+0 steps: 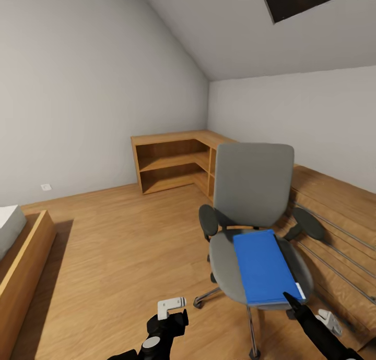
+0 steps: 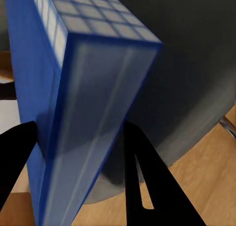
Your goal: In the bedroom, organize the workspace by keeping the computer under the desk, ensuring the monitor is on the desk, placing the keyboard on the desk next to the monitor, placing the mouse on the desk next to the keyboard, moving the folder from the swivel chair onto the desk next to the mouse, stacking the notebook on top of the folder with the pen on top of the notebook, and positioning the swivel chair next to the desk.
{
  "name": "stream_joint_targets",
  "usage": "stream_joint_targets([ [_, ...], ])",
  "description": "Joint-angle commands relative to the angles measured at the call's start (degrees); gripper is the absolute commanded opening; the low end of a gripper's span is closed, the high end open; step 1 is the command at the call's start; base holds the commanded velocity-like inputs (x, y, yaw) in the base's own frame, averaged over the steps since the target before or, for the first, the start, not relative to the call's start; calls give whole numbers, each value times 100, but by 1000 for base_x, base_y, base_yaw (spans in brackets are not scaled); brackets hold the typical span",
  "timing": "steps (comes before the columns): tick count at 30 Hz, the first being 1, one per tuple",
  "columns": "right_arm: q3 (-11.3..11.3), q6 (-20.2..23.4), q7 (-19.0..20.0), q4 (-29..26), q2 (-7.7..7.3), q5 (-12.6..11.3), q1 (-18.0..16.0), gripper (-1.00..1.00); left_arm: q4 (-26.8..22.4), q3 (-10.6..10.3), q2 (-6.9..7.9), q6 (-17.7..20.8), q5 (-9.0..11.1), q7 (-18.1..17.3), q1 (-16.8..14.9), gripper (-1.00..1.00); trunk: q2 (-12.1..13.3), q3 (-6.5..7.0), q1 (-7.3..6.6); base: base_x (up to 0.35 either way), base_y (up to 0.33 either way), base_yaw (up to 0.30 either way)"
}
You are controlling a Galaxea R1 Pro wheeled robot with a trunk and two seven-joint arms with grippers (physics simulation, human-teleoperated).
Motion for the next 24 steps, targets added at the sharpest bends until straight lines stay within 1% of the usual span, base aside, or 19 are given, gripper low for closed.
stream_joint_targets([
  [1,-14,32,13,-2,2,-41,-4,-100,-7,-20,5,-58,54,14,-10,100,39,13,-23,-57,0,0],
  [7,-5,-196,58,-40,4,-41,-4,-100,-7,-20,9,-58,54,14,-10,100,279,121,-155,-237,0,0],
  [12,-12,-330,98,-517,48,-39,-4,-100,74,-16,9,-58,62,10,-10,100,480,210,-265,-326,0,0],
  [16,-18,-348,98,-682,99,-34,-4,-100,154,-12,3,-58,63,1,-10,100,640,282,-353,-334,0,0],
  [18,-21,-355,95,-863,130,-30,3,-100,204,-12,1,-58,68,-2,-10,100,721,318,-397,-250,0,0],
  [20,-22,-356,92,-1043,194,-22,36,-100,296,-6,-4,-58,70,-6,-10,100,801,354,-441,-117,0,0],
  [24,-22,-359,76,-1601,410,47,223,-100,674,23,-24,-58,55,-17,-10,100,961,426,-528,-45,0,0],
])
